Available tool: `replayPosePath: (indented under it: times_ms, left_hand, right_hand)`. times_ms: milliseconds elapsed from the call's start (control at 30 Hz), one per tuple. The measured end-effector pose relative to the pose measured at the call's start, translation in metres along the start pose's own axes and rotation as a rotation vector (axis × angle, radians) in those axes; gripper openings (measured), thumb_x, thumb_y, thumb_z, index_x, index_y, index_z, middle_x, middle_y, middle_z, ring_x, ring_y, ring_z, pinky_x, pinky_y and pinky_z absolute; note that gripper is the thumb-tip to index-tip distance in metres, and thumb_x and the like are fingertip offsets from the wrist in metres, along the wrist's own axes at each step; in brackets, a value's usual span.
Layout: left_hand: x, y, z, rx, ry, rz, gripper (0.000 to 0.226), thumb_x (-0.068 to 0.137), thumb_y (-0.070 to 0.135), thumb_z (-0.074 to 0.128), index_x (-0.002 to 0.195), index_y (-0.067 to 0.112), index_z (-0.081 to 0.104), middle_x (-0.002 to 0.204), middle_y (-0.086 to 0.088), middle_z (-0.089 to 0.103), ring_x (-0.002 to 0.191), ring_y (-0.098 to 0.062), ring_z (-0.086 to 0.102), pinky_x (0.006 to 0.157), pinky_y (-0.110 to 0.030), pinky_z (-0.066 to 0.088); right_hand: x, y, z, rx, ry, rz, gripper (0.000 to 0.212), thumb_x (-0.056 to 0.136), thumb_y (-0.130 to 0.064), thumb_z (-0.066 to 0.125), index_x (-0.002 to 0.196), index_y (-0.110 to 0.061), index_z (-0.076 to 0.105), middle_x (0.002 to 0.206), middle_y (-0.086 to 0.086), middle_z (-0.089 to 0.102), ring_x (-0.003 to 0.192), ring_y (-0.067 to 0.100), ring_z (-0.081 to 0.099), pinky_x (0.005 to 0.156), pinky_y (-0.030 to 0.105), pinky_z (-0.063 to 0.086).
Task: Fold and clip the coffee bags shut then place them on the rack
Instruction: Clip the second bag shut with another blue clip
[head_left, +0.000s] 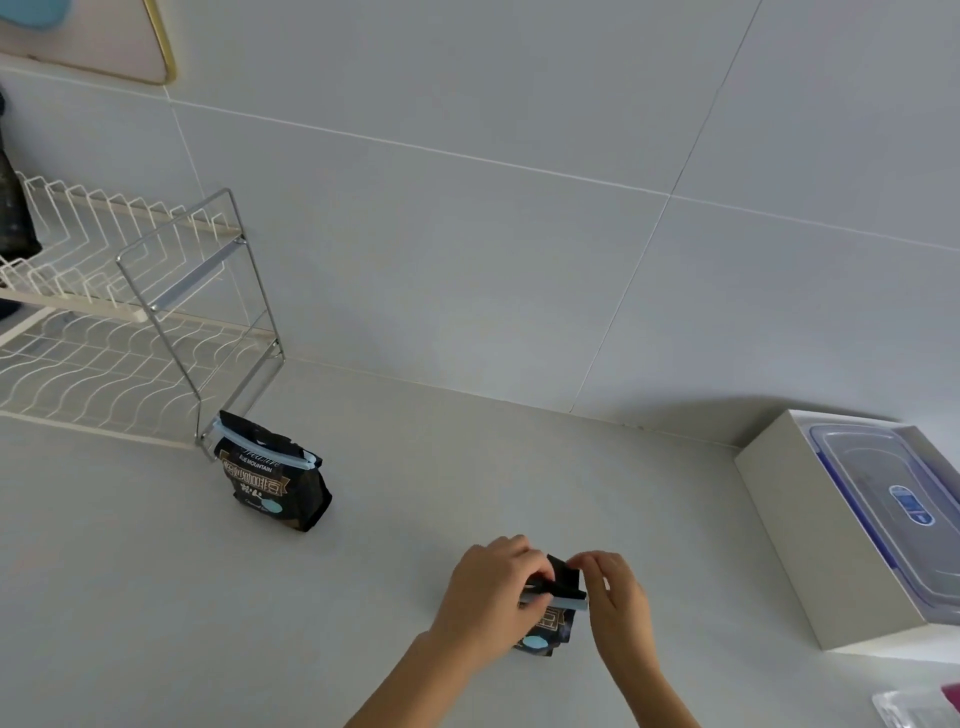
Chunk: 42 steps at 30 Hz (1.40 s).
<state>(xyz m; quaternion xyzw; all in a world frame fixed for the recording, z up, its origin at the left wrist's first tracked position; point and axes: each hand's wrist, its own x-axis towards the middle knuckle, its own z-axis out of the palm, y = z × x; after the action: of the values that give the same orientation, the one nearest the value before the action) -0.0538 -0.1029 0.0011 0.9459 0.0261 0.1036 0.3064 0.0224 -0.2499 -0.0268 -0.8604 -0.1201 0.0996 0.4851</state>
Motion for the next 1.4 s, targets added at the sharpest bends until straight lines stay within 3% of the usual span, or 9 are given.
replayPosePath:
  times_ms: [267, 533, 600, 767, 967, 1133, 1233, 1333, 1400]
  left_hand:
    - [0.009, 0.009, 0.006, -0.029, -0.025, -0.006, 0.009, 0.084, 0.029, 0.059, 0.091, 0.025, 0.057, 0.095, 0.008, 0.059, 0.09, -0.009, 0.052, 0.074, -0.021, 0.035]
    - [0.003, 0.008, 0.012, -0.068, 0.035, -0.032, 0.007, 0.079, 0.024, 0.062, 0.079, 0.024, 0.056, 0.084, 0.009, 0.057, 0.077, -0.004, 0.05, 0.057, -0.005, 0.027]
    - [0.001, 0.008, 0.015, -0.091, 0.057, -0.051, 0.009, 0.079, 0.024, 0.064, 0.076, 0.024, 0.055, 0.082, 0.011, 0.057, 0.073, 0.001, 0.047, 0.055, -0.003, 0.031]
    - [0.0, 0.006, 0.015, -0.174, 0.085, -0.089, 0.014, 0.077, 0.024, 0.068, 0.072, 0.024, 0.054, 0.076, 0.017, 0.053, 0.069, 0.011, 0.047, 0.058, -0.004, 0.037]
    - [0.0, 0.005, 0.015, -0.214, 0.104, -0.09, 0.016, 0.076, 0.024, 0.067, 0.07, 0.023, 0.053, 0.069, 0.023, 0.044, 0.068, 0.005, 0.05, 0.057, -0.005, 0.037]
    - [-0.005, 0.004, 0.018, -0.278, 0.084, -0.107, 0.016, 0.077, 0.028, 0.065, 0.07, 0.023, 0.052, 0.067, 0.025, 0.045, 0.069, 0.001, 0.051, 0.056, -0.007, 0.035]
    - [-0.003, 0.004, 0.018, -0.279, 0.074, -0.119, 0.014, 0.077, 0.028, 0.065, 0.07, 0.023, 0.053, 0.068, 0.023, 0.047, 0.069, 0.0, 0.051, 0.056, -0.01, 0.037]
    - [0.003, 0.002, 0.014, -0.264, 0.031, -0.148, 0.012, 0.077, 0.027, 0.066, 0.073, 0.024, 0.055, 0.074, 0.018, 0.054, 0.075, -0.002, 0.055, 0.061, -0.014, 0.043]
    - [0.006, 0.001, 0.01, -0.234, -0.015, -0.143, 0.009, 0.078, 0.028, 0.065, 0.079, 0.026, 0.056, 0.083, 0.017, 0.058, 0.081, 0.001, 0.056, 0.064, -0.008, 0.042]
  right_hand:
    - [-0.001, 0.004, 0.006, 0.183, -0.067, -0.015, 0.037, 0.099, -0.013, 0.037, 0.08, -0.019, 0.068, 0.093, 0.005, 0.061, 0.083, 0.004, 0.061, 0.07, 0.01, 0.047]
    - [-0.001, 0.005, 0.01, 0.122, -0.056, -0.125, 0.035, 0.099, -0.018, 0.034, 0.085, -0.027, 0.065, 0.098, -0.011, 0.058, 0.092, 0.012, 0.062, 0.075, 0.027, 0.052]
    - [-0.001, 0.004, 0.011, 0.114, -0.053, -0.139, 0.033, 0.097, -0.024, 0.034, 0.085, -0.03, 0.064, 0.098, -0.014, 0.057, 0.094, 0.011, 0.061, 0.075, 0.024, 0.051]
    - [0.002, 0.001, 0.018, 0.301, -0.057, -0.061, 0.041, 0.099, -0.007, 0.034, 0.082, -0.022, 0.068, 0.099, 0.004, 0.058, 0.088, 0.003, 0.062, 0.076, 0.008, 0.046]
    - [0.005, 0.006, 0.019, 0.356, -0.054, -0.033, 0.038, 0.099, -0.007, 0.034, 0.084, -0.02, 0.066, 0.098, 0.007, 0.061, 0.087, 0.005, 0.064, 0.075, 0.009, 0.047]
    - [0.003, 0.028, 0.022, 0.261, -0.089, 0.06, 0.039, 0.099, -0.009, 0.034, 0.081, -0.024, 0.066, 0.097, 0.002, 0.06, 0.094, 0.009, 0.06, 0.08, 0.019, 0.045]
    - [0.003, 0.032, 0.022, 0.198, -0.074, 0.056, 0.039, 0.099, -0.01, 0.035, 0.08, -0.027, 0.065, 0.092, -0.001, 0.062, 0.087, 0.003, 0.059, 0.075, 0.016, 0.045]
    - [0.007, 0.028, 0.02, 0.168, -0.092, 0.082, 0.032, 0.098, -0.015, 0.04, 0.082, -0.028, 0.064, 0.092, -0.002, 0.062, 0.086, 0.003, 0.058, 0.075, 0.024, 0.046]
    - [0.009, 0.027, 0.02, 0.162, -0.12, 0.09, 0.026, 0.097, -0.019, 0.043, 0.085, -0.027, 0.064, 0.095, -0.001, 0.062, 0.089, 0.004, 0.058, 0.077, 0.025, 0.046]
